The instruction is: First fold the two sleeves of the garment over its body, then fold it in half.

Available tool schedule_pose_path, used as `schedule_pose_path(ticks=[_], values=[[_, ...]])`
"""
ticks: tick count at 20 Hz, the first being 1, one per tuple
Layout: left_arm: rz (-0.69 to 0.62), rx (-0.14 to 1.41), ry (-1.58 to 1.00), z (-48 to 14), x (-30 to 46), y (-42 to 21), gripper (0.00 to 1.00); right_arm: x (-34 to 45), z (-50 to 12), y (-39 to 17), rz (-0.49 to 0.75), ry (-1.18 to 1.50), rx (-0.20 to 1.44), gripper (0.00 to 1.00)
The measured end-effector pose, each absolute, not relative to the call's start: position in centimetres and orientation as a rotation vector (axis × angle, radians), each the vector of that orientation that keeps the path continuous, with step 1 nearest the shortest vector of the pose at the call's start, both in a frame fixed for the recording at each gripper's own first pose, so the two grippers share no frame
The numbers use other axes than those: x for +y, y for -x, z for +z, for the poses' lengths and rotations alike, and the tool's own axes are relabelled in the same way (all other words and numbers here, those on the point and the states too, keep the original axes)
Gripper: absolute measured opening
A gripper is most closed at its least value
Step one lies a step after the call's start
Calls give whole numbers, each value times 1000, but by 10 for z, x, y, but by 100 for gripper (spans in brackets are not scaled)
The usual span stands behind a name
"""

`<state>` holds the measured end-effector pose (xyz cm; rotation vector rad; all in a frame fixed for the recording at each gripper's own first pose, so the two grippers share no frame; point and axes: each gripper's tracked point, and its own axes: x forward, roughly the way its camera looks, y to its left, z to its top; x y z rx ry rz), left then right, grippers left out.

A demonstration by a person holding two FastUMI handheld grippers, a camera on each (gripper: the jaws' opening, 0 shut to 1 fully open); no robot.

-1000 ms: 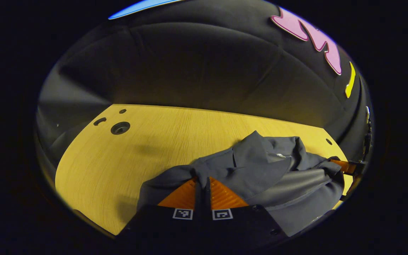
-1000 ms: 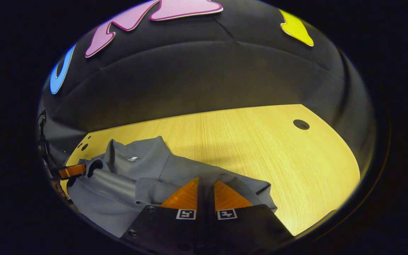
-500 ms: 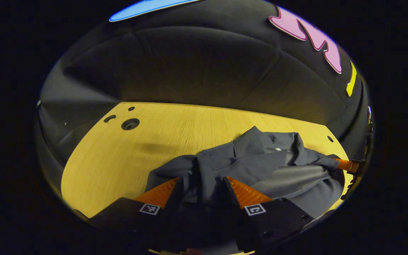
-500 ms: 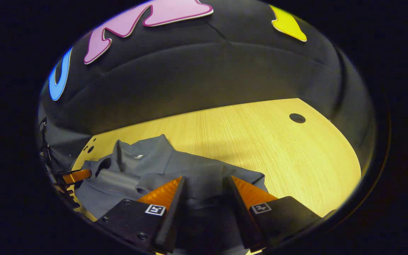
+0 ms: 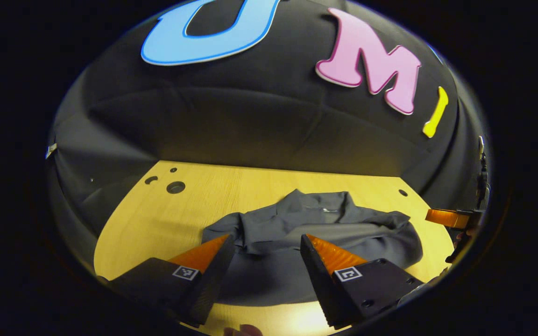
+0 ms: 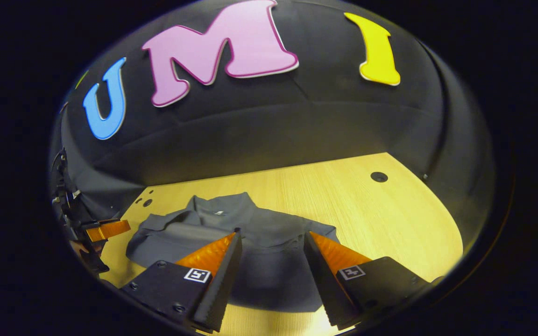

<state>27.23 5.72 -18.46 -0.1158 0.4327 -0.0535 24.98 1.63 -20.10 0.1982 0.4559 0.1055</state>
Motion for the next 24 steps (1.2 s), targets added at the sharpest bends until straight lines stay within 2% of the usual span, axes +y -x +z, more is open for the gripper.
schedule_pose_path(ticks=[7, 14, 19, 24], values=[[-93, 370, 59, -143, 36, -185, 90, 42, -151, -180, 191, -179, 407, 84], [-138, 358, 95, -137, 9, -96, 90, 68, -114, -109, 271, -164, 337, 84], [-128, 376, 47, -153, 3, -51, 90, 73, -115, -78, 286, -159, 330, 84], [-66, 403, 60, -170, 0, -36, 90, 64, -144, -70, 305, -166, 406, 84]])
